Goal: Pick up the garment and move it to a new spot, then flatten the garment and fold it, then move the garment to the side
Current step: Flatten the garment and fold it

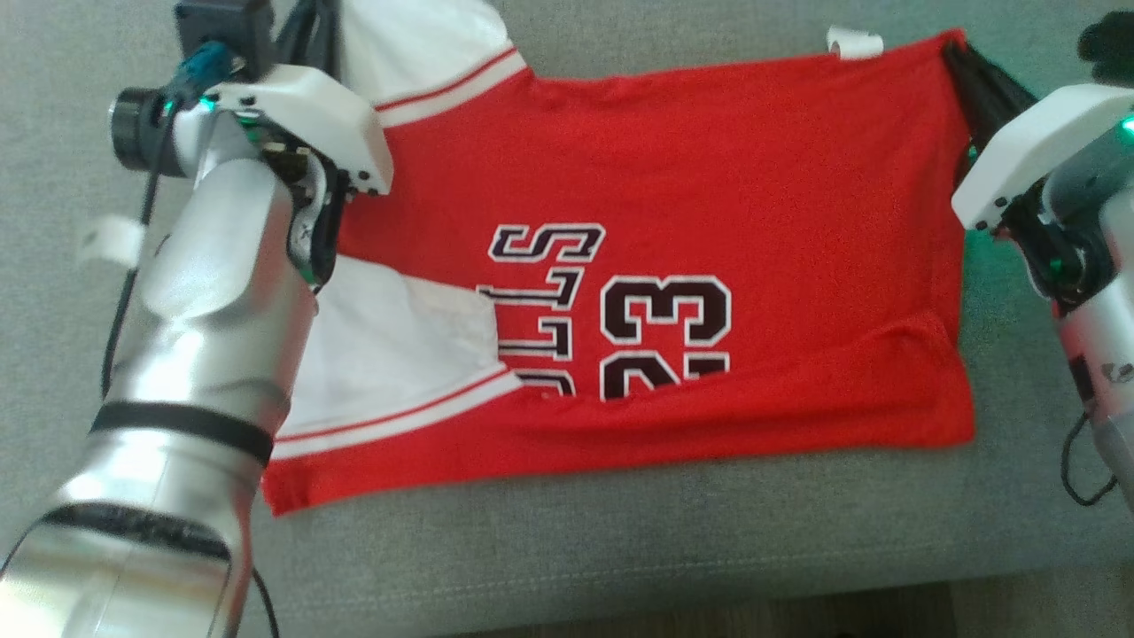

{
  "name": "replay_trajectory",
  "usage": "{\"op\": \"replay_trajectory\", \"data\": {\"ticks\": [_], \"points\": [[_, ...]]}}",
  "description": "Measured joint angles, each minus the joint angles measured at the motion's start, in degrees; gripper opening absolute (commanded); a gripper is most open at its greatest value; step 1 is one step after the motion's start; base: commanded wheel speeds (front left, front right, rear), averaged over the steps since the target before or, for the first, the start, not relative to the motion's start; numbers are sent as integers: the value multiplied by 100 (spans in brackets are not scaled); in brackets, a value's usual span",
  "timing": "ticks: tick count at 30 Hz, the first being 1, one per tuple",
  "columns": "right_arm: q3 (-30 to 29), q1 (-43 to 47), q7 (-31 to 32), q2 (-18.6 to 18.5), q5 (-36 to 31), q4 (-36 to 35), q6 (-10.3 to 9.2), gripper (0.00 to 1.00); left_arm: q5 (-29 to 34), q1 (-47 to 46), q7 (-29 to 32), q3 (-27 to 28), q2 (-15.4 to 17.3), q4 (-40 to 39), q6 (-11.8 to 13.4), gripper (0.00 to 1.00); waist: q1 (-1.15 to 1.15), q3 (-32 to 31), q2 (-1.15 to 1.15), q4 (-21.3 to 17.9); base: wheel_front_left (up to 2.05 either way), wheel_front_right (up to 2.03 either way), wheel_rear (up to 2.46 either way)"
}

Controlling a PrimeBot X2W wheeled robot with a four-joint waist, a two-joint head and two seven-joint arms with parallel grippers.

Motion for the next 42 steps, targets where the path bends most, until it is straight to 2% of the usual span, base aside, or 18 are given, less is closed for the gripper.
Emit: {"op": "replay_trajectory", "data": {"ticks": [9, 17, 22, 31, 32, 33, 34, 35, 42], "points": [[20, 761, -762, -242, 240, -742, 0, 0, 127, 1544, -1, 359, 346, -2368, 275, 0, 0, -313, 0, 68, 0, 0, 0], [3, 1367, -927, -334, 413, -1161, 0, 0, 277, 2858, -22, 610, 427, -3911, 431, 0, 0, -406, 0, 75, 0, 0, 0], [-80, 1917, -969, -333, 481, -1277, 0, 0, 277, 3740, -42, 682, 422, -4292, 424, 0, 0, -430, 0, 91, 0, 0, 0], [-160, 2527, -1146, -193, 471, -1395, 0, 0, 143, 4599, -41, 687, 420, -4061, 322, 0, 0, -534, 0, 46, 0, 0, 0], [-168, 2608, -1162, -157, 469, -1395, 0, 10, 78, 4647, -35, 682, 409, -3984, 272, 0, 0, -552, 0, 43, 0, 0, 0], [-182, 2697, -1162, -125, 463, -1401, 0, 46, 9, 4690, 24, 676, 398, -3897, 256, 26, 0, -572, 0, 41, 0, 0, 0], [-201, 2789, -1167, -103, 441, -1402, 0, 100, -65, 4729, 68, 670, 382, -3813, 198, 66, 0, -592, 0, 37, 0, 0, 0], [-221, 2879, -1172, -90, 398, -1404, 0, 100, -126, 4757, 91, 666, 369, -3741, 163, 100, 0, -612, 0, 33, 0, 0, 0], [-716, 3421, -1460, 198, 0, -1758, 0, 100, -238, 4900, 116, 672, 364, -3618, 153, 100, 0, -740, 0, -1, 0, 0, 0]]}}
